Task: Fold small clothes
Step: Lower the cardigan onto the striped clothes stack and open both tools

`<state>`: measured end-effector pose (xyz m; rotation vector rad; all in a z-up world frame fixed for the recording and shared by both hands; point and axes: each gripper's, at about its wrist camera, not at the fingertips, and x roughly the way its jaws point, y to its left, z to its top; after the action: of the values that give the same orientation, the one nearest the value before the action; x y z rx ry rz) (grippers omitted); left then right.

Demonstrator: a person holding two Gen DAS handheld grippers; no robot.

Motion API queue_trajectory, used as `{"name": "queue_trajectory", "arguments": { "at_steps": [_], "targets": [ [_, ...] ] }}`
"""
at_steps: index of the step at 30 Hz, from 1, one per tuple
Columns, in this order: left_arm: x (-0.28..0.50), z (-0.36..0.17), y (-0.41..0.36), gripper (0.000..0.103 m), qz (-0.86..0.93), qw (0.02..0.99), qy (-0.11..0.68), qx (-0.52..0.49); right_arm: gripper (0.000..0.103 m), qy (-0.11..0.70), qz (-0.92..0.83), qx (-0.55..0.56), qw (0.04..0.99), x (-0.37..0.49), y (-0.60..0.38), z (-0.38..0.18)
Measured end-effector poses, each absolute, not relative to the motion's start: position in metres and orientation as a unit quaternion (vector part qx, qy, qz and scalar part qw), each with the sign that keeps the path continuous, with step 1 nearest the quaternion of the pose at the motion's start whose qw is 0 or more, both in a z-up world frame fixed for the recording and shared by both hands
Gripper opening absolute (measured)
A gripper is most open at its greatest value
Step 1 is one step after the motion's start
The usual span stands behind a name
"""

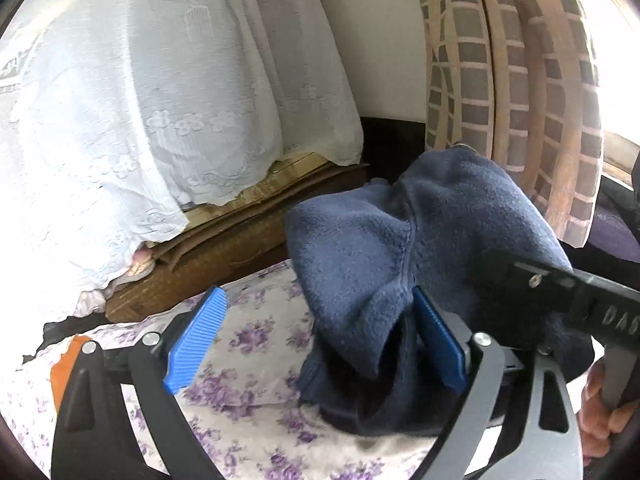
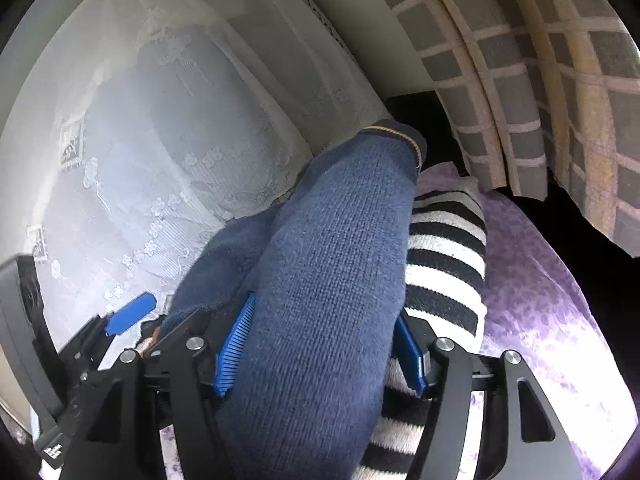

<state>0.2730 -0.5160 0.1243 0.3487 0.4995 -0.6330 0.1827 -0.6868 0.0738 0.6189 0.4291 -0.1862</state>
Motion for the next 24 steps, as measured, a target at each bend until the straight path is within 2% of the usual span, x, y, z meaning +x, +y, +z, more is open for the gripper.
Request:
{"name": "queue_trajectory", "arguments": {
  "at_steps": [4, 11, 13, 20, 24],
  "targets": [
    [0.271, 0.125, -0.509, 0.092, -0.296, 0.906, 0.254, 0.167, 0.074, 0.187, -0.102, 0.31, 0.926, 0.164, -0.691, 0.088],
    [0.254, 0.124, -0.502, 0.092, -0.299, 0.906, 0.258, 0.156, 0.074, 0.212, -0.184, 0.145, 0.949, 0.142, -0.643, 0.115],
    [0.25, 0.125, -0.499, 0.092, -0.299, 0.906, 0.26, 0.151, 0.077, 0.215, -0.197, 0.123, 0.949, 0.136, -0.635, 0.12],
    [0.232, 0.143, -0.48, 0.094, -0.296, 0.909, 0.253, 0.149, 0.09, 0.214, -0.213, 0.142, 0.943, 0.114, -0.626, 0.142],
    [0.221, 0.155, -0.464, 0.095, -0.289, 0.912, 0.248, 0.152, 0.092, 0.222, -0.218, 0.139, 0.94, 0.107, -0.614, 0.149]
  ]
}}
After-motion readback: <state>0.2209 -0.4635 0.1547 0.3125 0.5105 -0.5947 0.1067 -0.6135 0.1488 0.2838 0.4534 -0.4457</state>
